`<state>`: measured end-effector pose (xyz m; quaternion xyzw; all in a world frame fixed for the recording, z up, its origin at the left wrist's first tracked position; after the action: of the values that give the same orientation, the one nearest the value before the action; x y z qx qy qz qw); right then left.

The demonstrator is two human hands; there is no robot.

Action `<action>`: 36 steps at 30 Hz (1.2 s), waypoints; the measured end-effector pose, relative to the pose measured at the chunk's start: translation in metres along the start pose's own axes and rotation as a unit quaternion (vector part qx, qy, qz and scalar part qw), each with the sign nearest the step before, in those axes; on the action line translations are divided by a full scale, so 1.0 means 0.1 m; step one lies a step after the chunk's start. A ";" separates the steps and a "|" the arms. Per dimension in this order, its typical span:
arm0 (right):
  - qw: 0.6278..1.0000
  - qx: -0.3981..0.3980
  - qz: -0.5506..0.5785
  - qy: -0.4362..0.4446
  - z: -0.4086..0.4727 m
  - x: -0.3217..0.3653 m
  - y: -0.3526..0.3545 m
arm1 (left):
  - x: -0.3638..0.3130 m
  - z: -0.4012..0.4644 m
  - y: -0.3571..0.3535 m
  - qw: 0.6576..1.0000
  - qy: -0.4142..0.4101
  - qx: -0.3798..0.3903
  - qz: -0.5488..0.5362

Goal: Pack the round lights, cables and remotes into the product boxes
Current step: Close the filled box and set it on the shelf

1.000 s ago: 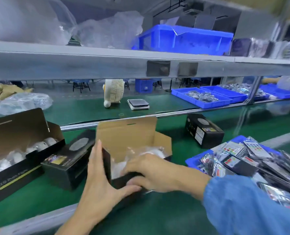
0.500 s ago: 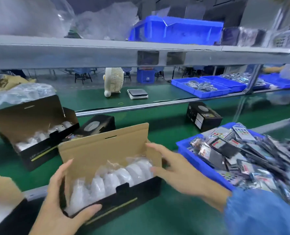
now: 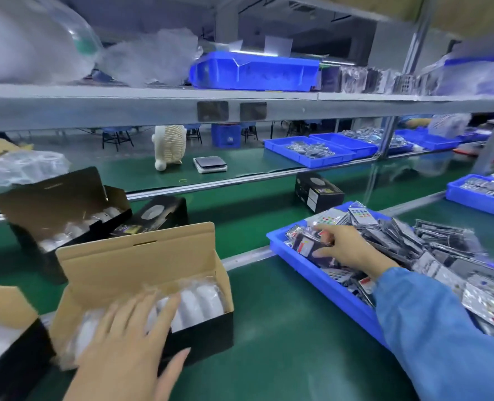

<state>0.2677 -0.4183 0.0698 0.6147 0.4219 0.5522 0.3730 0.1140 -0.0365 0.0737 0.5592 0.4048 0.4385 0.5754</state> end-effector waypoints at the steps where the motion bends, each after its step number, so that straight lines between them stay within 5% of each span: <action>1: 1.000 0.001 -0.019 0.005 0.02 -0.04 -0.01 | 0.09 0.08 -0.06 0.998 0.016 0.054 0.007; 4: 0.995 -0.050 -0.086 0.023 0.03 -0.04 -0.08 | 0.27 0.17 -0.14 0.995 0.071 0.067 0.031; 9: 0.987 -0.143 -0.042 -0.054 -0.08 -0.11 0.13 | 0.37 0.17 -0.14 0.994 0.070 0.084 -0.003; 11: 0.972 -0.227 0.052 -0.009 -0.34 0.20 0.37 | 0.34 0.17 -0.09 0.996 0.046 0.078 0.004; 14: 0.895 -0.338 0.204 0.210 -0.98 1.16 0.68 | 0.29 0.22 -0.06 0.992 0.044 0.119 0.016; 17: 0.858 -0.200 0.158 0.446 -1.26 2.54 0.25 | 0.28 0.23 -0.16 0.993 0.016 0.115 0.033; 20: 0.907 0.008 -0.062 0.417 -0.93 3.46 -0.65 | 0.29 0.24 -0.24 0.996 0.017 0.083 0.033; 24: 0.838 -0.051 -0.378 0.391 -0.79 3.64 -1.19 | 0.22 0.22 -0.16 0.989 -0.012 0.119 0.092; 25: 0.820 -0.046 -0.379 0.426 -0.82 3.57 -1.19 | 0.21 0.23 -0.11 0.988 -0.014 0.140 0.071; 27: 0.849 -0.020 -0.210 0.485 -0.85 3.28 -0.87 | 0.24 0.21 0.10 0.998 -0.007 0.062 0.027; 29: 0.886 -0.161 -0.016 0.434 -0.72 2.62 -0.17 | 0.30 0.23 0.25 0.999 -0.030 0.008 -0.022; 31: 0.942 -0.230 -0.058 0.236 -0.47 1.72 0.28 | 0.33 0.31 0.21 0.999 -0.039 0.031 0.003; 33: 0.978 -0.061 -0.200 0.007 -0.16 0.81 0.18 | 0.36 0.39 0.19 0.998 -0.048 0.015 0.049; 35: 0.968 0.036 -0.238 -0.071 -0.14 0.26 -0.10 | 0.42 0.45 -0.04 0.994 -0.043 0.084 0.062; 36: 0.971 0.015 -0.229 -0.063 -0.17 0.16 -0.17 | 0.43 0.44 -0.08 0.994 -0.031 0.079 0.064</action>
<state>0.2496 -0.3977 0.0617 0.5408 0.5353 0.4060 0.5061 0.1687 -0.0076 0.0690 0.6411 0.3838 0.4230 0.5126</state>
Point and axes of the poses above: each hand's wrist, its own z-axis towards the middle knuckle, its own y-axis out of the back of the hand, x = y × z, the point moved 7 cm from there along z, towards the middle knuckle, and after that the axes turned 14 degrees about x, right-handed, at the moved point
